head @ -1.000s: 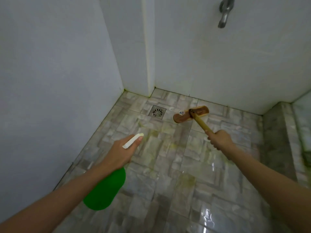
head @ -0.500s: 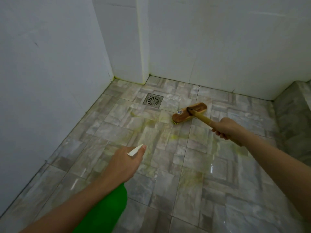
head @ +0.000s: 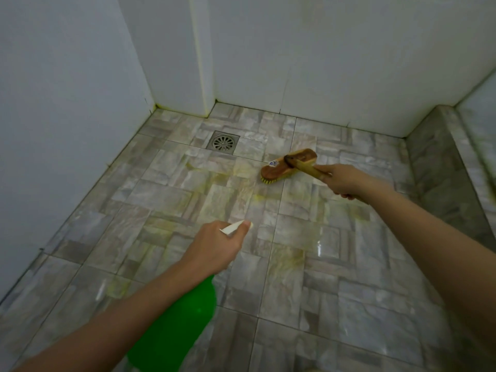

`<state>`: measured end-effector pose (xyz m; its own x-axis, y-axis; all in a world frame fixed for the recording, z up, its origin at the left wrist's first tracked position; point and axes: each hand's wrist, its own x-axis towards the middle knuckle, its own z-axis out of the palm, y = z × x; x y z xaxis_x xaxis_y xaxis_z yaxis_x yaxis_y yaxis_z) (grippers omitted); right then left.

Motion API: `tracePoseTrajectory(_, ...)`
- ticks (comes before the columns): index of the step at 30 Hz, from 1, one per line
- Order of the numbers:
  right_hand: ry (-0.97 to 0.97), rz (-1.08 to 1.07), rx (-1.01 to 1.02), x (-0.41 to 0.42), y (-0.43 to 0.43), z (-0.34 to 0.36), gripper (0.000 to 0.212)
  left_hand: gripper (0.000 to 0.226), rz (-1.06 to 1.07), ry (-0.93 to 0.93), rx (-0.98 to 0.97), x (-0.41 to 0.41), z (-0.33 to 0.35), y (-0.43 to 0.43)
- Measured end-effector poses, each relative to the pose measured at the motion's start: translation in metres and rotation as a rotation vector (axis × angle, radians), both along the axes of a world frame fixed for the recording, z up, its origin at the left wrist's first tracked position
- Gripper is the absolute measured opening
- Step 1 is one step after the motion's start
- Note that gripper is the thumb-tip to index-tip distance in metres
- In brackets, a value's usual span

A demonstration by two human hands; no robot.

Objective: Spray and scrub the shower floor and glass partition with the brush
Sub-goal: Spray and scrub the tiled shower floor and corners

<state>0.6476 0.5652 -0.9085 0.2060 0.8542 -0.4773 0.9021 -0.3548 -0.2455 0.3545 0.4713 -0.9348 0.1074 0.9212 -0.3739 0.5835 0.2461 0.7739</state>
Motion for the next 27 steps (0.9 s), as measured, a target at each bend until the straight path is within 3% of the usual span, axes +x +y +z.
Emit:
tracePoseTrajectory(7, -0.147, 0.009, -0.036, 0.035, -0.032, 0.009, 0.046, 0.064, -0.121, 0.006, 0.066, 0.032, 0.002, -0.005)
tracePoseTrajectory(11, -0.365, 0.078, -0.299, 0.057, -0.078, 0.039, 0.04, 0.065, -0.131, -0.057, 0.073, 0.043, 0.001, -0.003)
tracePoseTrajectory(13, -0.355, 0.056, -0.371, 0.057, -0.096, 0.045, 0.041, 0.067, -0.153, -0.064, 0.135, 0.048, 0.001, -0.001)
tracePoseTrajectory(15, -0.293, 0.008, -0.318, 0.06, -0.098, 0.041, 0.046, 0.065, -0.189, -0.061, 0.176, 0.056, 0.0, 0.003)
tracePoseTrajectory(19, -0.16, -0.097, -0.028, 0.088, -0.096, 0.023, 0.045, 0.058, -0.294, -0.027, 0.186, 0.076, 0.005, 0.013)
tracePoseTrajectory(24, -0.279, -0.134, -0.221, 0.086, -0.136, 0.022, 0.041, 0.068, -0.221, -0.053, 0.186, 0.092, 0.011, 0.028)
tracePoseTrajectory(27, -0.22, -0.198, -0.093, 0.09, -0.136, 0.012, 0.042, 0.067, -0.233, -0.066, 0.199, 0.098, 0.013, 0.032)
